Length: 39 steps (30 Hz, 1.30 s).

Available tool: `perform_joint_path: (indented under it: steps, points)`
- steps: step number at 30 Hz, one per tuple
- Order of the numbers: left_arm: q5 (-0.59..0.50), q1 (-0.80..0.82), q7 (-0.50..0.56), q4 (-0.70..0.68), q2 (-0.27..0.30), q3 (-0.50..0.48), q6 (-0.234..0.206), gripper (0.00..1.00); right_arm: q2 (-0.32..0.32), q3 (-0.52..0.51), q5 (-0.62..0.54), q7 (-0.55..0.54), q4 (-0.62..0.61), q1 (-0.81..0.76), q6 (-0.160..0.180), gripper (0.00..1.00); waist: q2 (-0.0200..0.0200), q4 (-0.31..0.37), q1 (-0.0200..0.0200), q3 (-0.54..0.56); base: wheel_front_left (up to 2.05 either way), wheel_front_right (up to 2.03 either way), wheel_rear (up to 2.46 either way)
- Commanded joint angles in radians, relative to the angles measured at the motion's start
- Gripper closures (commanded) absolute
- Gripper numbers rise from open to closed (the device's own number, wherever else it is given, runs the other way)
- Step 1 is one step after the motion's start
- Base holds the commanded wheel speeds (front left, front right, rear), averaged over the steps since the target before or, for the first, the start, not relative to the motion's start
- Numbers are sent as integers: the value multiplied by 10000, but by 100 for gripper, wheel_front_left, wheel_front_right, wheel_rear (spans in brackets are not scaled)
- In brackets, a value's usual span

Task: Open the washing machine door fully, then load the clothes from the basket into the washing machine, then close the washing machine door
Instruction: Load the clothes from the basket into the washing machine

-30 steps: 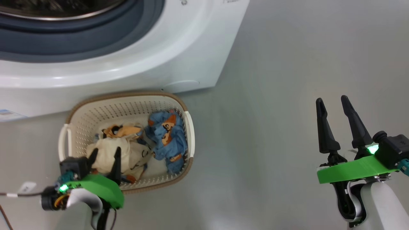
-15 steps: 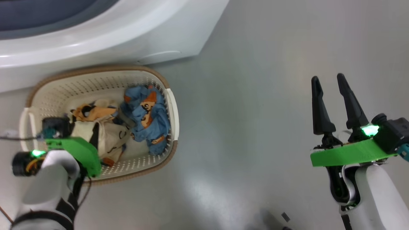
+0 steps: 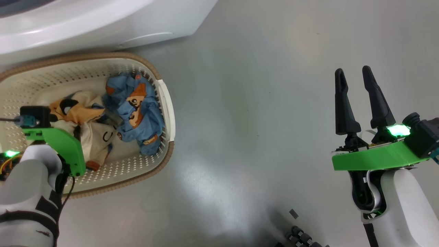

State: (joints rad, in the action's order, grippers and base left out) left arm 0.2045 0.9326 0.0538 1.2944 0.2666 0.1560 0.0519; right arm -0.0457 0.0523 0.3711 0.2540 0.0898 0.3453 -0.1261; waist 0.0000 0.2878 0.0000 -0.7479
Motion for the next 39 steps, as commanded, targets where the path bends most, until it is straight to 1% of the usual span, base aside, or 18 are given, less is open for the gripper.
perform_joint_path:
  steps: [1, 4, 9, 17, 21, 26, 31, 36, 37, 38, 39]
  points:
    - [92, -35, 21, -74, 413, -169, -38, 0, -48, 168, 82, 78, -258, 0, -46, 0, 0, 67, 0, -100, 0, 0, 0]
    - [150, 57, 297, -62, 395, -146, -39, 0, -47, 198, 173, 78, -278, 48, -46, 0, 0, 89, 0, -183, 0, 0, 0]
    - [323, 196, 583, -52, 369, -144, 196, 0, -47, 275, 288, 78, -333, 154, -46, 0, 0, 132, 0, -298, 0, 0, 0]
    - [611, 374, 1417, -43, 64, 4, 627, 0, -46, 272, 316, 78, -382, 188, -46, 0, 0, 53, 0, -367, 0, 0, 0]
    - [703, 384, 1655, -42, -30, 248, 755, 0, -46, 294, 334, 78, -392, 228, -46, 0, 0, 34, 0, -379, 0, 0, 0]
    - [1066, 333, 1822, -246, -228, 679, 783, 0, -46, 350, 365, 78, -436, 254, -46, 0, 0, 17, 0, -424, 0, 0, 0]
    - [1351, 271, 1691, -498, 6, 1244, 785, 0, -45, 471, 414, 78, -486, 314, -46, 0, 0, 64, 0, -539, 0, 0, 0]
    - [1302, 358, 1463, -382, 276, 1579, 786, 0, -45, 569, 455, 78, -527, 374, -46, 0, 0, 137, 0, -619, 0, 0, 0]
    - [1265, 379, 1435, -350, 304, 1636, 786, 25, -45, 576, 455, 78, -533, 376, -46, 0, 0, 149, 0, -621, 0, 0, 0]
    - [1255, 397, 1407, -321, 321, 1668, 786, 58, -45, 581, 454, 78, -536, 379, -46, 0, 0, 161, 0, -622, 0, 0, 0]
    - [1255, 397, 1407, -321, 321, 1668, 786, 58, -45, 581, 454, 78, -536, 379, -46, 0, 0, 161, 0, -622, 0, 0, 0]
